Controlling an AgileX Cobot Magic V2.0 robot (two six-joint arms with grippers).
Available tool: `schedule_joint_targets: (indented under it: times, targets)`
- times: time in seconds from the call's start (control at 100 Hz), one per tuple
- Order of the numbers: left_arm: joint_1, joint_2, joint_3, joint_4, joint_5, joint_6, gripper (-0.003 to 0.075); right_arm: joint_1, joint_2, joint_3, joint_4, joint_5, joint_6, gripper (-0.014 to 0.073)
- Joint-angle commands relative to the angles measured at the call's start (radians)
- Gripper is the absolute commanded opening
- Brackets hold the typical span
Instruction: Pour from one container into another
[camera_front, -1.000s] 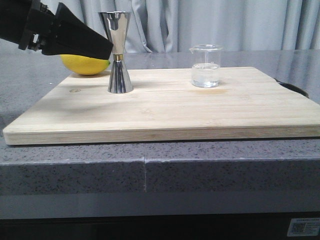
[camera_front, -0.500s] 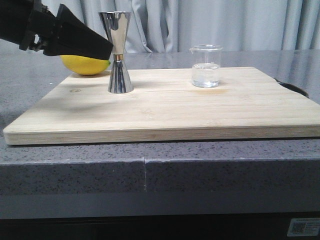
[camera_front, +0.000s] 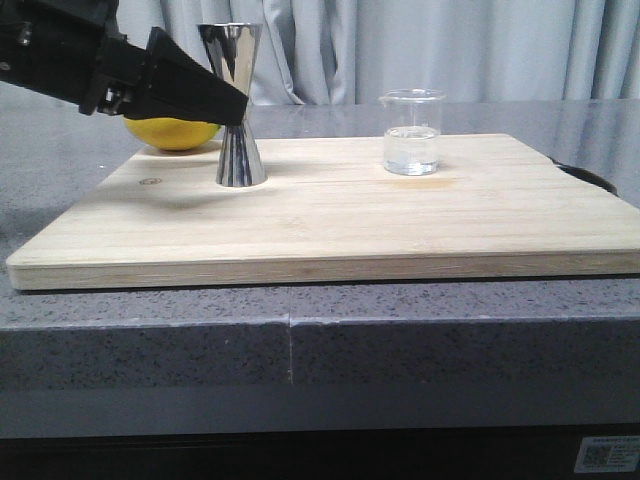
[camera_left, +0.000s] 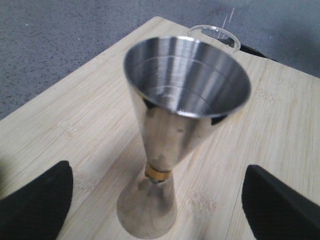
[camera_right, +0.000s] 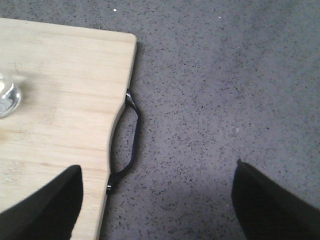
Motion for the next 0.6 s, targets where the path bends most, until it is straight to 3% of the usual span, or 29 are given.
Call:
schedule_joint_targets:
  times: [0.0, 0.43, 0.59]
  targets:
    - [-0.003, -0.017, -0.042, -0.069, 0.061, 0.002, 0.0629, 0.002, -0.004, -0.028, 0.000, -0.078, -0.011, 0.0554]
    - [-0.079, -0.009, -0.046, -0.066, 0.018, 0.024, 0.0627, 0.002, 0.036, -0.028, 0.006, -0.096, -0.011, 0.0554]
    - [-0.079, -0.009, -0.046, -0.066, 0.016, 0.024, 0.0559, 0.002, 0.038, -0.028, 0.006, -0.098, -0.011, 0.0554]
